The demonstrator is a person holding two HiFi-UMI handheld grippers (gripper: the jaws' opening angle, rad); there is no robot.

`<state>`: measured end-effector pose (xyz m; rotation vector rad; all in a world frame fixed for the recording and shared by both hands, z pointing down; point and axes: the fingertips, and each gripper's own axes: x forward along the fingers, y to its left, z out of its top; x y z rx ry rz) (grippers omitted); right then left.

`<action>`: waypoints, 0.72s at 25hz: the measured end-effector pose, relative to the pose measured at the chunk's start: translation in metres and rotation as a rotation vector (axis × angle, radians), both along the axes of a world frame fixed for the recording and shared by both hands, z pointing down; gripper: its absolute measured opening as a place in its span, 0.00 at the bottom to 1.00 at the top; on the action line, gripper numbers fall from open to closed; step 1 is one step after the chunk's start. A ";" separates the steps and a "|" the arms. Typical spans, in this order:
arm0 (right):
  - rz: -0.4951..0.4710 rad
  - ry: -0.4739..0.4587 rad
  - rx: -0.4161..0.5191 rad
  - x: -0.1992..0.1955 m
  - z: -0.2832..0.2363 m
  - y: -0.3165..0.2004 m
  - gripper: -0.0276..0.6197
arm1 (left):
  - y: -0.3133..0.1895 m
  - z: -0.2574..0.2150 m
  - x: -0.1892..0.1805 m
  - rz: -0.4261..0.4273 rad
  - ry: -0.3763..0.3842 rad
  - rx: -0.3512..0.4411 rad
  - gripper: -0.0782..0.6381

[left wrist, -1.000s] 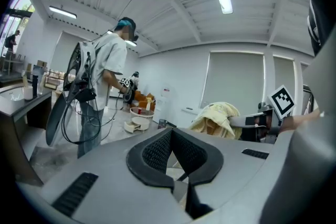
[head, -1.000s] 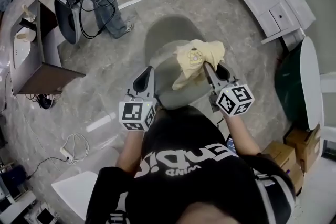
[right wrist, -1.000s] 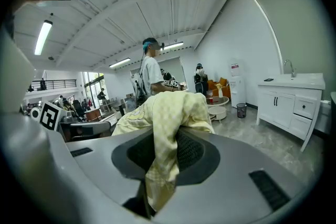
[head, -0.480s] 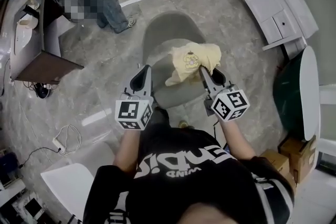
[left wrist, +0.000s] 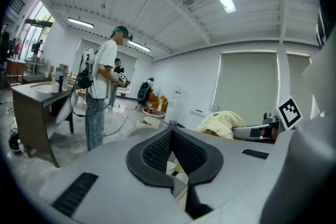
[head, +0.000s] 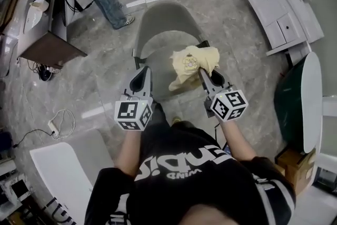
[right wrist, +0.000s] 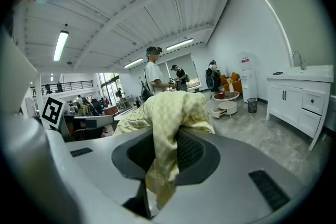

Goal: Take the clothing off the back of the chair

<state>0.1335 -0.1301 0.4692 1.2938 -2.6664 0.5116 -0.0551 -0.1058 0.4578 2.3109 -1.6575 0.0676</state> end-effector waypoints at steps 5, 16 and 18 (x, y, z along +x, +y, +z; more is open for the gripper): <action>-0.037 0.013 0.002 0.025 -0.004 0.035 0.17 | 0.042 -0.004 0.031 -0.018 0.008 -0.014 0.13; -0.006 -0.016 0.009 0.031 -0.010 0.110 0.17 | 0.124 -0.023 0.038 0.021 -0.045 -0.008 0.13; -0.002 -0.019 0.007 0.028 -0.009 0.123 0.17 | 0.134 -0.022 0.037 0.030 -0.043 -0.011 0.13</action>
